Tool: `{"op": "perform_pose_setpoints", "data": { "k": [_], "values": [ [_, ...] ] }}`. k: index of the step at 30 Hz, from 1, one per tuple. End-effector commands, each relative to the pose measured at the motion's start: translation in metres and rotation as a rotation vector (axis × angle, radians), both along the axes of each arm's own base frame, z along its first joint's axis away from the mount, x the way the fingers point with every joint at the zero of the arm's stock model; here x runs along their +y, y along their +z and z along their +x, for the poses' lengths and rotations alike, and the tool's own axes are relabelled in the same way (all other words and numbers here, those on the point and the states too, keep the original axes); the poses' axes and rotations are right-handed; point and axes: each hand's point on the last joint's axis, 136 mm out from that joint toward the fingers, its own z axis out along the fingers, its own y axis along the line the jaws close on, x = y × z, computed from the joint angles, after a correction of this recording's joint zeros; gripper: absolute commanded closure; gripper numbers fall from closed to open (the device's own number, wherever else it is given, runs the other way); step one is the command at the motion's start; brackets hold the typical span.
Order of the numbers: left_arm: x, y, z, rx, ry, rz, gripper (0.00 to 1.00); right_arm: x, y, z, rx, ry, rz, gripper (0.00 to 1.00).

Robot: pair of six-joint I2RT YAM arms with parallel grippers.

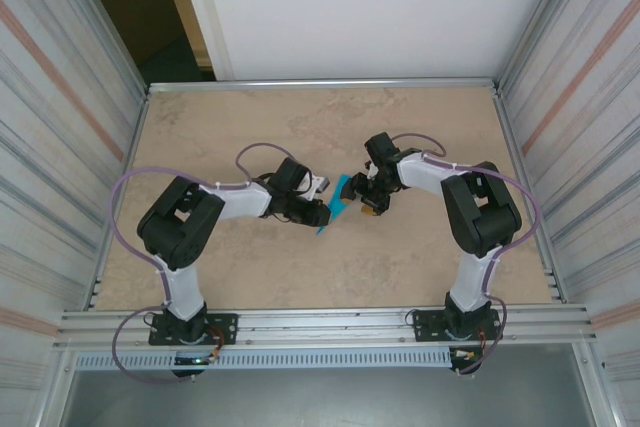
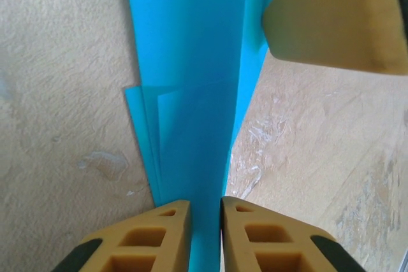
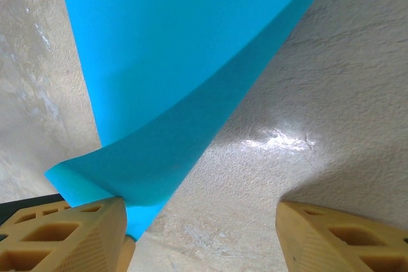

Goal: Fold a paper plane with a square sheet of paper (pick it up from the middle)
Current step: Fold the wing for the fifth time at the center of the table.

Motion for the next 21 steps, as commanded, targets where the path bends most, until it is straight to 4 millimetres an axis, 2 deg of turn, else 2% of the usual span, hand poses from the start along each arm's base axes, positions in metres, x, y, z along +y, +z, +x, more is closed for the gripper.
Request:
{"op": "perform_pose_setpoints", "data": {
  "k": [1,9,21],
  "values": [
    [0.012,-0.024,-0.009,0.077,0.014,0.035,0.81,-0.003,-0.048,-0.002,-0.005,0.037,-0.092,0.36],
    [0.013,-0.026,-0.009,0.152,0.039,-0.045,0.86,0.014,0.015,0.02,-0.223,0.181,0.022,0.36],
    [0.011,-0.026,-0.009,0.199,0.042,-0.055,0.86,0.012,0.035,0.025,-0.317,0.235,-0.051,0.31]
  ]
}}
